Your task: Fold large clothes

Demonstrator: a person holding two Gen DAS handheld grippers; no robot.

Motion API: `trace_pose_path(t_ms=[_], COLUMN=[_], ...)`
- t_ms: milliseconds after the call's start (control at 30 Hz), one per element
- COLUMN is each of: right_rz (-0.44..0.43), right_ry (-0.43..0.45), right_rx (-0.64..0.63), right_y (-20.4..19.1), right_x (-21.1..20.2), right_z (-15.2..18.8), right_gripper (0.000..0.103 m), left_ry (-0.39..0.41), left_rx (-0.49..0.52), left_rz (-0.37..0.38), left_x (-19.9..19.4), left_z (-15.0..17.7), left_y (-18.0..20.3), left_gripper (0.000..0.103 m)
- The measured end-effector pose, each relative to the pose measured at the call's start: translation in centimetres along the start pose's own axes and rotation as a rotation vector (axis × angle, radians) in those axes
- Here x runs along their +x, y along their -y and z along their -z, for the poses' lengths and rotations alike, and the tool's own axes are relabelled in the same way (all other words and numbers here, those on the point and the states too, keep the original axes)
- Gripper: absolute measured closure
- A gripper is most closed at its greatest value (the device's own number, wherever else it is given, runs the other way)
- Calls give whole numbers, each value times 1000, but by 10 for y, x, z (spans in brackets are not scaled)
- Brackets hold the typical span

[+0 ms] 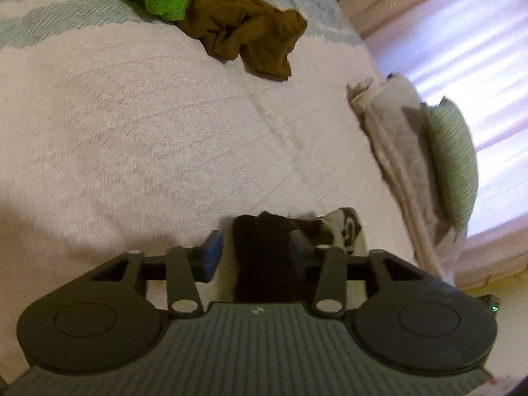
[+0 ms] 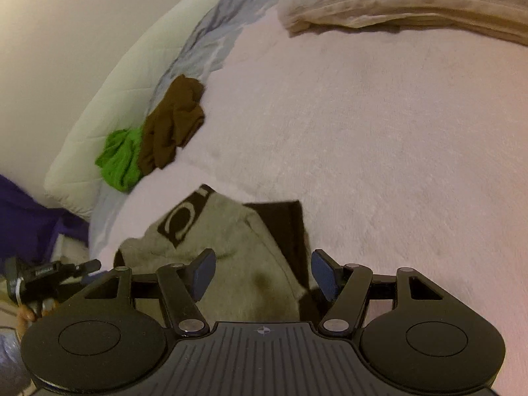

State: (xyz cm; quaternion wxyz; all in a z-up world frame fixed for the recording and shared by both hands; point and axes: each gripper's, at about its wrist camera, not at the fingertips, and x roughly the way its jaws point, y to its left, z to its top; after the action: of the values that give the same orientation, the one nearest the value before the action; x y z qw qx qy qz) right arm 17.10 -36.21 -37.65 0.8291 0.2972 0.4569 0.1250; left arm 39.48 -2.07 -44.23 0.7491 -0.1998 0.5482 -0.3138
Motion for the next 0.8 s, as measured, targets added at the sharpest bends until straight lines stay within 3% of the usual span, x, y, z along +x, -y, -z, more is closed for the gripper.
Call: trace_pose_path(t_ms=[200, 300, 400, 433, 467, 500, 633, 700, 800], right_rz=[-83, -164, -235, -242, -238, -226, -177, -97, -97], right_ry=[-64, -47, -46, -39, -40, -32, 83, 41, -45], right_rx=[-27, 66, 109, 91, 75, 68, 32, 69, 64], right_y=[18, 28, 26, 23, 21, 20, 22, 38, 39], right_x=[54, 77, 93, 96, 97, 98, 74, 82, 98], right_z=[-12, -16, -22, -24, -26, -28, -28, -22, -20], right_gripper=[42, 60, 64, 78, 99, 99, 100, 100, 94], left_ry=[1, -6, -27, -22, -17, -10, 52, 43, 23], left_rx=[20, 45, 96, 116, 136, 147, 195, 212, 186], left_rz=[14, 21, 9, -8, -24, -42, -38, -59, -111], left_x=[19, 36, 51, 53, 54, 55, 47, 55, 72], left_z=[11, 12, 14, 16, 18, 19, 20, 19, 19], left_y=[5, 12, 23, 27, 29, 29, 34, 35, 30], left_gripper=[58, 64, 73, 75, 88, 96, 97, 95, 92])
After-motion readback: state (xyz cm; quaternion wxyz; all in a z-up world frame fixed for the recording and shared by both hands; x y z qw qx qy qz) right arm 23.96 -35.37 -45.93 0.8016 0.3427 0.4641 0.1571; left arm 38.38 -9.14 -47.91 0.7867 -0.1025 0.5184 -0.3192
